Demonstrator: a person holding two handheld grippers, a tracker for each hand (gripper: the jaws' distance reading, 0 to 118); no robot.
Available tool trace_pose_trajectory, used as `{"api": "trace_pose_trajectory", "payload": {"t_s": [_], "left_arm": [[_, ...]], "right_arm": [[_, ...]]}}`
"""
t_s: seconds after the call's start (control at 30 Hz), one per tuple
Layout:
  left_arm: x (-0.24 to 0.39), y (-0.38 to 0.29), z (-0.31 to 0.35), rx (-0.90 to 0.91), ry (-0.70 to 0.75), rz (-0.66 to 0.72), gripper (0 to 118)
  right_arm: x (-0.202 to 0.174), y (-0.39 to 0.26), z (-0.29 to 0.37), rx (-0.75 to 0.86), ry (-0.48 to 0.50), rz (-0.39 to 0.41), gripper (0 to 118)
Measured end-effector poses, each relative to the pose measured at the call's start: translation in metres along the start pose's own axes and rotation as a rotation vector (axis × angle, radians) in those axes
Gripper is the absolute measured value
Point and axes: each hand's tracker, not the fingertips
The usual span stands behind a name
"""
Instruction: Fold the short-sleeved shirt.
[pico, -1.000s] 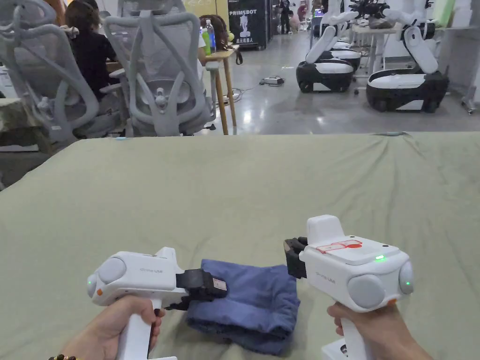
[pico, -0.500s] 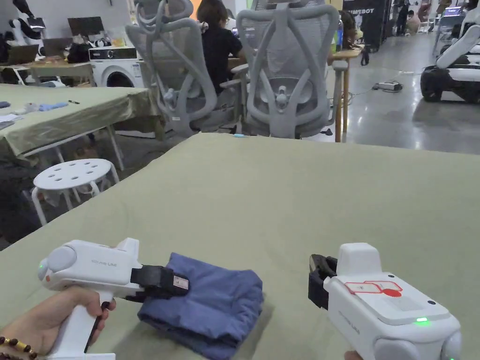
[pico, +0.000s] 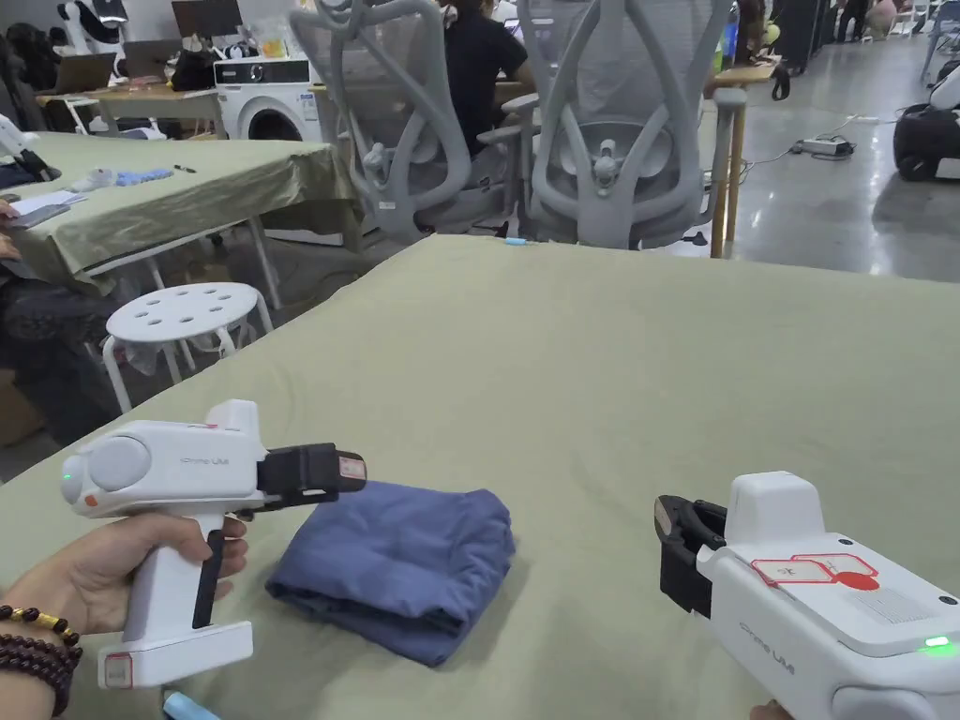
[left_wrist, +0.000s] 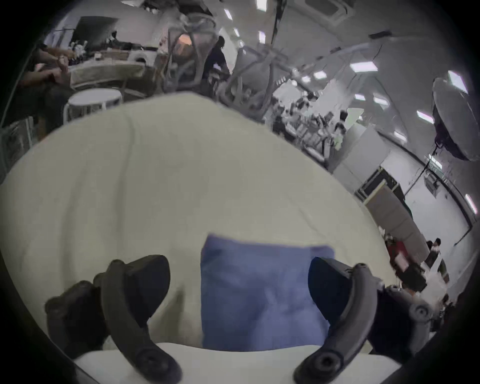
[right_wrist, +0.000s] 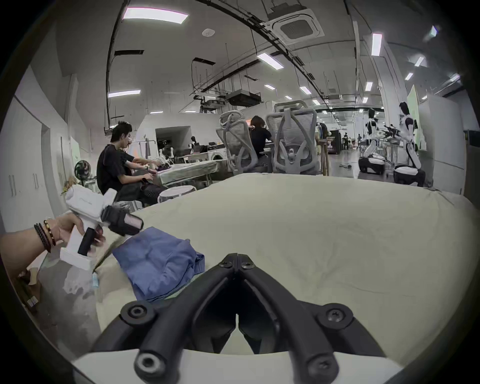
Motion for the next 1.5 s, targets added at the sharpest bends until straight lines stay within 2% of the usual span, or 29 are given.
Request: {"api": "trace_pose_trajectory", "payload": {"t_s": [0.07,0.1,0.13,0.17,0.2,0.23,0.3,0.4,0.43,0.5,0.57,0.63,0.7,0.8,0.97,1.03,1.1,1.2,1.3,1.43,1.5], "left_arm": [[0.001,0.013,0.009,0.066,0.085,0.007,118],[0.012,0.018,0.017,0.093,0.107,0.0,113],[0.027,0.022,0.027,0.142,0.102,-0.017,96],[0.043,0.022,0.036,0.208,0.074,-0.061,66],[0.059,0.02,0.043,0.255,0.086,-0.103,2],[0.082,0.018,0.045,0.294,0.145,-0.154,2],[0.132,0.014,0.049,0.359,0.125,-0.203,1],[0.212,-0.003,0.059,0.384,0.009,-0.158,1],[0.246,-0.013,0.066,0.438,-0.054,-0.169,1],[0.298,-0.032,0.071,0.5,-0.065,-0.239,0],[0.357,-0.054,0.068,0.58,0.009,-0.363,0],[0.403,-0.08,0.073,0.603,-0.005,-0.432,0],[0.444,-0.104,0.072,0.573,-0.094,-0.381,0],[0.485,-0.141,0.067,0.61,-0.078,-0.399,0],[0.513,-0.197,0.044,0.623,-0.089,-0.459,0],[0.519,-0.216,0.04,0.605,-0.034,-0.52,0],[0.517,-0.231,0.04,0.589,-0.042,-0.518,0],[0.512,-0.249,0.031,0.607,-0.016,-0.573,0],[0.504,-0.261,0.024,0.57,-0.023,-0.53,0],[0.496,-0.271,0.015,0.558,0.043,-0.577,0],[0.491,-0.275,0.012,0.555,0.048,-0.553,0]], "right_arm": [[0.006,0.011,0.012,-0.002,-0.015,0.011,0],[0.01,0.016,0.018,0.0,-0.021,0.011,0],[0.014,0.023,0.028,0.011,-0.028,0.011,0],[0.02,0.031,0.039,0.024,-0.047,0.014,0],[0.026,0.039,0.05,0.039,-0.073,0.02,0],[0.034,0.049,0.063,0.051,-0.099,0.029,0],[0.05,0.069,0.091,0.075,-0.15,0.064,0],[0.079,0.095,0.148,0.154,-0.225,0.081,0],[0.092,0.103,0.172,0.181,-0.268,0.077,0],[0.112,0.112,0.207,0.21,-0.343,0.081,0],[0.132,0.114,0.242,0.239,-0.427,0.093,0],[0.15,0.111,0.276,0.242,-0.511,0.104,0],[0.167,0.097,0.308,0.259,-0.577,0.092,0],[0.186,0.071,0.342,0.258,-0.654,0.086,0],[0.211,0.028,0.367,0.233,-0.704,0.066,0],[0.212,0.014,0.371,0.245,-0.704,0.079,0],[0.212,0.001,0.369,0.252,-0.718,0.095,0],[0.204,-0.007,0.371,0.259,-0.728,0.069,0],[0.205,-0.014,0.366,0.261,-0.761,0.051,0],[0.21,-0.017,0.361,0.261,-0.765,0.053,0],[0.209,-0.017,0.36,0.267,-0.759,0.047,0]]}}
